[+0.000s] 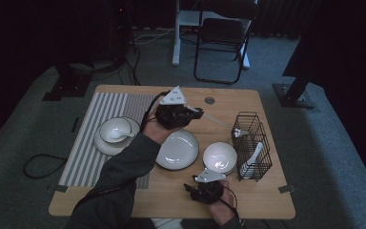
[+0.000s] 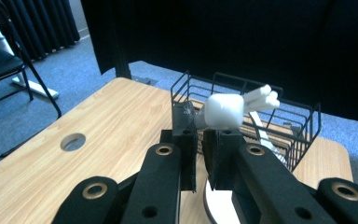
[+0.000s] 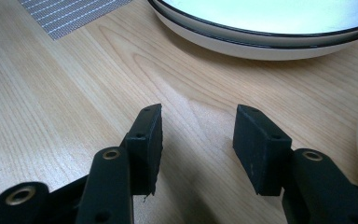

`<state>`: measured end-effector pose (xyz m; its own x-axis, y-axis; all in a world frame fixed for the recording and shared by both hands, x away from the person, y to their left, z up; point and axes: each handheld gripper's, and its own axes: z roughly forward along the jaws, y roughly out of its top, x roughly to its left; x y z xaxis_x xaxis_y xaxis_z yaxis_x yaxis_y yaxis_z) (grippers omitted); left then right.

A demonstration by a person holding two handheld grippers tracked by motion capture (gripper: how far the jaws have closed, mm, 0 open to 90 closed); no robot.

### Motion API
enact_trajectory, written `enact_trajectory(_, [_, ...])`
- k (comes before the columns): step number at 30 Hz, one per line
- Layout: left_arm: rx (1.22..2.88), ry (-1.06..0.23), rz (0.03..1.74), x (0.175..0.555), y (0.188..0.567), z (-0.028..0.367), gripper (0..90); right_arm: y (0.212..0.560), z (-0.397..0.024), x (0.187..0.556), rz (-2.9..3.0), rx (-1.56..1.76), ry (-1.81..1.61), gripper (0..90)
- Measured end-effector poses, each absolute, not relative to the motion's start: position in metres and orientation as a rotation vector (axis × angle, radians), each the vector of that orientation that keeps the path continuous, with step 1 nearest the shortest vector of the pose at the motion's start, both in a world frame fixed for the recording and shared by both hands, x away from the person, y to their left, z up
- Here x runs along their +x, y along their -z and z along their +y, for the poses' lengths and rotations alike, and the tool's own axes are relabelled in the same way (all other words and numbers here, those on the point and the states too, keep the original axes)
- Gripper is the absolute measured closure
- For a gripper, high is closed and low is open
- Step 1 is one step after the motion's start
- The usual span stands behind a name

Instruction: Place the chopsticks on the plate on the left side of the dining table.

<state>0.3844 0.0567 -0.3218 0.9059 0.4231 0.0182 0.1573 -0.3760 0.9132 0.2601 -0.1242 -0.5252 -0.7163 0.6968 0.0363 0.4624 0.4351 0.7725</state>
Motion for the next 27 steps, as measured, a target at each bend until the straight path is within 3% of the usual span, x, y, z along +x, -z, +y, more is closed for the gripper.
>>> enact_trajectory(27, [1.938,-0.323,0.536,0.375,0.346,0.134,84.8,0.526,-0.122,0.263,2.444,0.973,-1.144,48.1])
